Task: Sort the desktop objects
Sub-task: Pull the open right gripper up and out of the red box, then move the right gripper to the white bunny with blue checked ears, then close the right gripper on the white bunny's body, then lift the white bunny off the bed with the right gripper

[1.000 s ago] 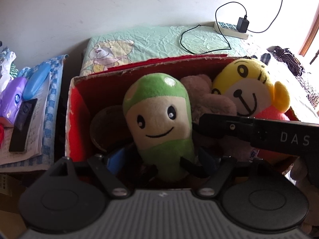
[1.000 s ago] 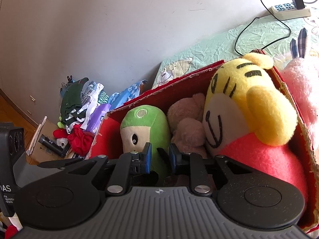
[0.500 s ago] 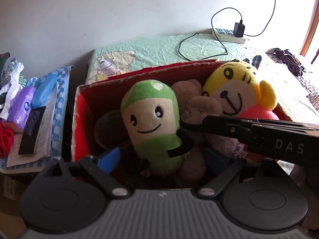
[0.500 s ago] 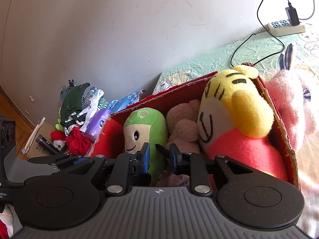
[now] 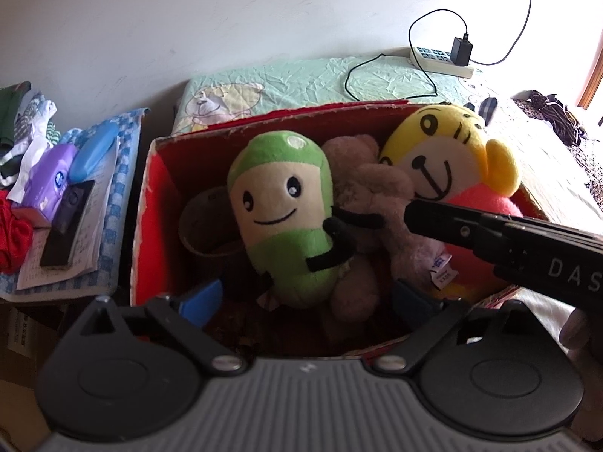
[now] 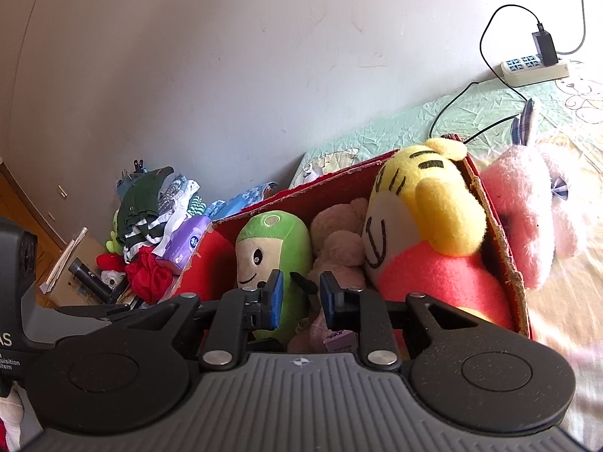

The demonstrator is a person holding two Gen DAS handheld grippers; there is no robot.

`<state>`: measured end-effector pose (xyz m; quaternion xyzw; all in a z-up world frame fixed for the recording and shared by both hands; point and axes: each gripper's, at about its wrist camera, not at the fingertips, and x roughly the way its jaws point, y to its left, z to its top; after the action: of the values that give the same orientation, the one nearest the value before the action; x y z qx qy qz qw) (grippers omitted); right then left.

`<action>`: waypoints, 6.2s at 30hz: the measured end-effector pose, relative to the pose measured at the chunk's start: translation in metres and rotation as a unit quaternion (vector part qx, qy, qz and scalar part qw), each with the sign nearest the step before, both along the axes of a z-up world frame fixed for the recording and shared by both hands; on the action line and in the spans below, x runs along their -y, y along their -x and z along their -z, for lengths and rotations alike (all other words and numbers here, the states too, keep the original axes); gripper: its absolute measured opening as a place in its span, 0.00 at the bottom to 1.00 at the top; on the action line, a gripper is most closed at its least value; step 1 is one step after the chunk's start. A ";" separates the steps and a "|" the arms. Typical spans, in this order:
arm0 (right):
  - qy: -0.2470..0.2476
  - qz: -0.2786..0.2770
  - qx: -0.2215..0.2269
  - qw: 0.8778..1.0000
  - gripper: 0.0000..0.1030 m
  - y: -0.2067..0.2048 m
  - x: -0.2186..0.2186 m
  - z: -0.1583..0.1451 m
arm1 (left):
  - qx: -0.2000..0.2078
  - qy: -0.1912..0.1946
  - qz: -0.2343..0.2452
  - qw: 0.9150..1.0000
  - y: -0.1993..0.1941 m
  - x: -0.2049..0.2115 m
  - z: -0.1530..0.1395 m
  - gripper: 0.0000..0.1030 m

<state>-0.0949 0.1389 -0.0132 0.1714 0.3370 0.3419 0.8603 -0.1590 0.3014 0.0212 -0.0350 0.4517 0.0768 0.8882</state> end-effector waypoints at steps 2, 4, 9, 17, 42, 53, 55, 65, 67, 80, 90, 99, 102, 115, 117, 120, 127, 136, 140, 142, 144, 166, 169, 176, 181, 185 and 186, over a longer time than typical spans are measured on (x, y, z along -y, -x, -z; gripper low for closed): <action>0.000 0.000 0.003 1.000 0.23 0.002 0.001 0.000 | -0.003 -0.002 -0.007 1.000 0.001 0.001 0.000 0.96; -0.001 -0.001 0.008 1.000 0.23 0.005 0.003 0.000 | -0.006 -0.004 -0.014 1.000 0.003 0.002 0.001 0.96; 0.002 -0.006 0.020 1.000 0.22 0.010 0.007 0.001 | -0.008 -0.004 -0.036 0.999 0.005 0.003 0.001 0.97; -0.013 -0.023 0.013 1.000 0.22 0.007 0.019 -0.001 | -0.006 -0.017 -0.071 0.997 0.003 0.010 -0.003 0.97; -0.087 -0.085 -0.009 0.993 0.26 -0.024 0.086 -0.017 | 0.018 -0.070 -0.150 0.986 -0.021 0.059 -0.048 0.98; -0.091 -0.074 -0.020 0.993 0.26 -0.035 0.131 -0.014 | 0.037 -0.061 -0.142 0.987 -0.031 0.093 -0.056 0.98; -0.088 -0.065 -0.023 0.994 0.26 -0.037 0.142 -0.011 | 0.046 -0.059 -0.133 0.988 -0.035 0.104 -0.058 0.98; -0.067 -0.021 -0.042 0.997 0.26 -0.047 0.189 0.003 | 0.049 -0.040 -0.076 0.995 -0.063 0.159 -0.045 0.98; -0.062 -0.013 -0.043 0.997 0.26 -0.049 0.197 0.006 | 0.046 -0.033 -0.067 0.996 -0.070 0.167 -0.042 0.98; -0.055 0.033 -0.073 0.995 0.26 -0.073 0.229 0.026 | 0.040 -0.019 0.001 0.999 -0.100 0.213 -0.027 0.97; -0.062 0.038 -0.121 0.990 0.27 -0.101 0.238 0.059 | 0.037 0.017 0.062 0.997 -0.107 0.236 -0.003 0.96; -0.072 0.034 -0.157 0.984 0.28 -0.143 0.240 0.088 | 0.024 0.038 0.075 0.996 -0.122 0.232 0.012 0.96; -0.077 0.022 -0.160 0.984 0.29 -0.154 0.232 0.096 | 0.020 0.048 0.070 0.996 -0.128 0.226 0.015 0.96; -0.117 0.013 -0.192 0.974 0.31 -0.181 0.206 0.128 | 0.003 0.049 0.079 0.996 -0.148 0.219 0.024 0.97; -0.118 0.002 -0.193 0.974 0.22 -0.184 0.202 0.130 | 0.004 0.048 0.079 0.996 -0.148 0.220 0.025 0.97; -0.127 -0.008 -0.189 0.974 0.10 -0.183 0.202 0.127 | 0.003 0.045 0.080 0.996 -0.150 0.221 0.025 0.98; -0.132 0.010 -0.188 0.973 0.08 -0.174 0.224 0.118 | 0.003 0.061 0.077 0.995 -0.149 0.217 0.023 0.98; -0.128 0.046 -0.175 0.975 0.08 -0.139 0.277 0.094 | 0.013 0.092 0.092 0.991 -0.135 0.222 0.018 0.98; -0.103 0.055 -0.172 0.978 0.09 -0.109 0.298 0.089 | -0.005 0.147 0.109 0.983 -0.134 0.226 0.026 0.98; -0.094 0.066 -0.174 0.978 0.09 -0.094 0.309 0.088 | -0.012 0.160 0.115 0.980 -0.132 0.231 0.031 0.98; -0.087 0.079 -0.176 0.977 0.09 -0.082 0.319 0.088 | -0.013 0.164 0.125 0.978 -0.130 0.237 0.033 0.98; -0.155 0.206 -0.212 0.943 0.34 -0.051 0.380 0.086 | -0.066 0.149 0.205 0.965 -0.153 0.298 0.066 0.76; -0.160 0.194 -0.230 0.940 0.39 -0.064 0.370 0.094 | -0.076 0.140 0.214 0.964 -0.159 0.305 0.074 0.73; -0.168 0.160 -0.259 0.938 0.50 -0.081 0.350 0.108 | -0.092 0.139 0.227 0.960 -0.164 0.313 0.086 0.63; -0.167 0.147 -0.263 0.939 0.51 -0.086 0.349 0.110 | -0.096 0.161 0.219 0.958 -0.167 0.306 0.088 0.63; -0.170 0.137 -0.269 0.938 0.49 -0.086 0.352 0.110 | -0.094 0.153 0.224 0.958 -0.163 0.309 0.086 0.62; -0.171 0.135 -0.270 0.938 0.48 -0.085 0.352 0.109 | -0.092 0.148 0.226 0.958 -0.161 0.311 0.085 0.61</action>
<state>-0.0100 -0.2135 -0.1226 0.4455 0.4666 0.2161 0.7329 0.0021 -0.0094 -0.0634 -0.0561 0.5337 -0.1912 0.8218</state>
